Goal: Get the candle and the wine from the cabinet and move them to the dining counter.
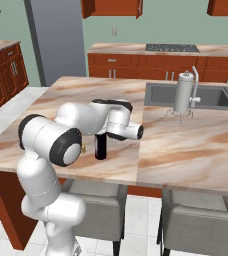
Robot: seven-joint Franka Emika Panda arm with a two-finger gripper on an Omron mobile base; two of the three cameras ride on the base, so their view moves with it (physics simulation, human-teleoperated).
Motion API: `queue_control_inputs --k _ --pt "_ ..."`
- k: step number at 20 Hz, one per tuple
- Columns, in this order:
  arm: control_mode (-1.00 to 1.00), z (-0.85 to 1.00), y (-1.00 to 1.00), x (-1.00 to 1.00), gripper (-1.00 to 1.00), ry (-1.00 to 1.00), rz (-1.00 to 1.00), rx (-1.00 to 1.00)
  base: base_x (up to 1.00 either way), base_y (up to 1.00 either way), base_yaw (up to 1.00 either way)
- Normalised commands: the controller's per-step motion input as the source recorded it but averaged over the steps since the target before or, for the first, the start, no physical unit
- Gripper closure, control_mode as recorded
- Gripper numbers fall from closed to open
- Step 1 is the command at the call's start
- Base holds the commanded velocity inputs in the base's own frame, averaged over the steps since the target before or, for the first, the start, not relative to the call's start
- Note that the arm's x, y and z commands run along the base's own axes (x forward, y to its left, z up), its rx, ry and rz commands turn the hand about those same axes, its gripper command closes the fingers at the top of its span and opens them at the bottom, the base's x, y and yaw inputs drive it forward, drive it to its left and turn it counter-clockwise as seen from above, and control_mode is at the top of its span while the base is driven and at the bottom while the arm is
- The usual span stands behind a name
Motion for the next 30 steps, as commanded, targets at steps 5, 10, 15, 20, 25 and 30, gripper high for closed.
queue_control_inputs --k 5,10,15,20,25,30 --pt "-1.00 0.00 0.00 0.00 1.00 0.00 0.00 0.00 0.00 0.00 0.00" --pt "-1.00 0.00 0.00 0.00 1.00 0.00 0.00 0.00 0.00 0.00 0.00" --pt "-1.00 0.00 0.00 0.00 1.00 0.00 0.00 0.00 0.00 0.00 0.00" --pt "-1.00 0.00 -0.01 0.00 -1.00 0.00 0.00 0.00 0.00 0.00 0.00" --pt "-1.00 0.00 0.00 0.00 -1.00 0.00 0.00 0.00 0.00 0.00 0.00" --pt "-1.00 0.00 0.00 0.00 -1.00 0.00 0.00 0.00 0.00 0.00 0.00"
